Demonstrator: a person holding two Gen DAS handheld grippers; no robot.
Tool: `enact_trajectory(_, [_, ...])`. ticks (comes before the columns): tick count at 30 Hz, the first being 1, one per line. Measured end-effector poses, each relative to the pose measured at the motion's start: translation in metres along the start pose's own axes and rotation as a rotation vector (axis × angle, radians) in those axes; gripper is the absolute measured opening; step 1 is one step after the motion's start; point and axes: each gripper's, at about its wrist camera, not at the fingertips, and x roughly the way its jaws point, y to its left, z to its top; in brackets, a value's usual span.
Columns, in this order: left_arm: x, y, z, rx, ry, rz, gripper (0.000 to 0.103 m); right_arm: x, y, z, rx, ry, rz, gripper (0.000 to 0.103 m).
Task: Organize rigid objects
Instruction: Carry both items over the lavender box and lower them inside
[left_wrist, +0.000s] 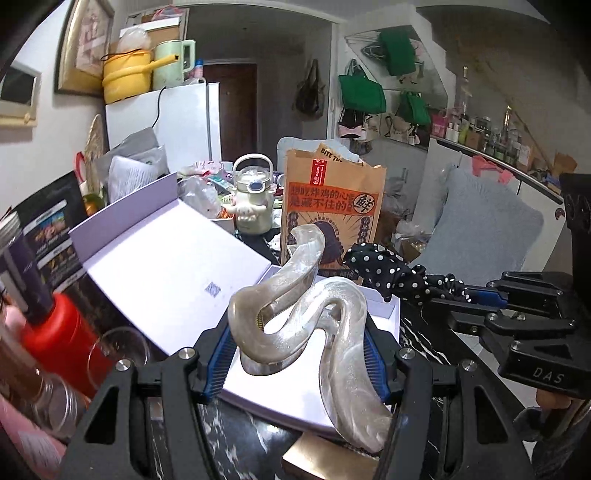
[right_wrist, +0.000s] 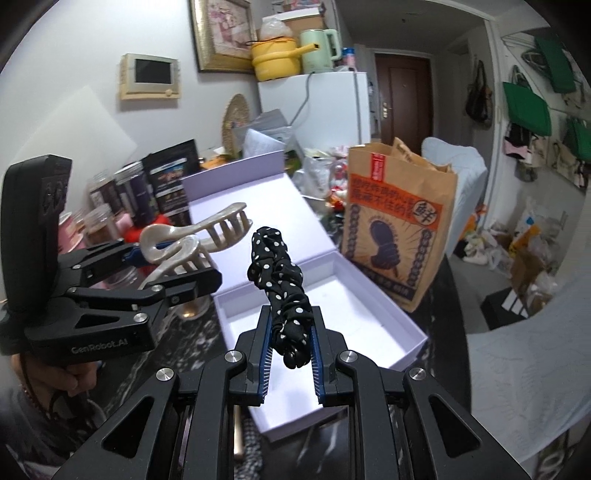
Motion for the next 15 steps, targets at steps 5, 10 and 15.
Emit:
enact_trajectory(5, [0.019, 0.001, 0.007, 0.019, 0.018, 0.007, 0.06, 0.017, -0.009, 0.003, 0.01, 0.019, -0.037, 0.018])
enact_trajectory(10, [0.039, 0.008, 0.012, 0.019, 0.042, 0.026, 0.06, 0.038, -0.019, 0.002, 0.03, 0.053, -0.032, 0.018])
enact_trajectory(15, [0.059, 0.01, 0.009, 0.025, 0.072, 0.035, 0.06, 0.057, -0.027, 0.001, 0.027, 0.067, -0.056, 0.018])
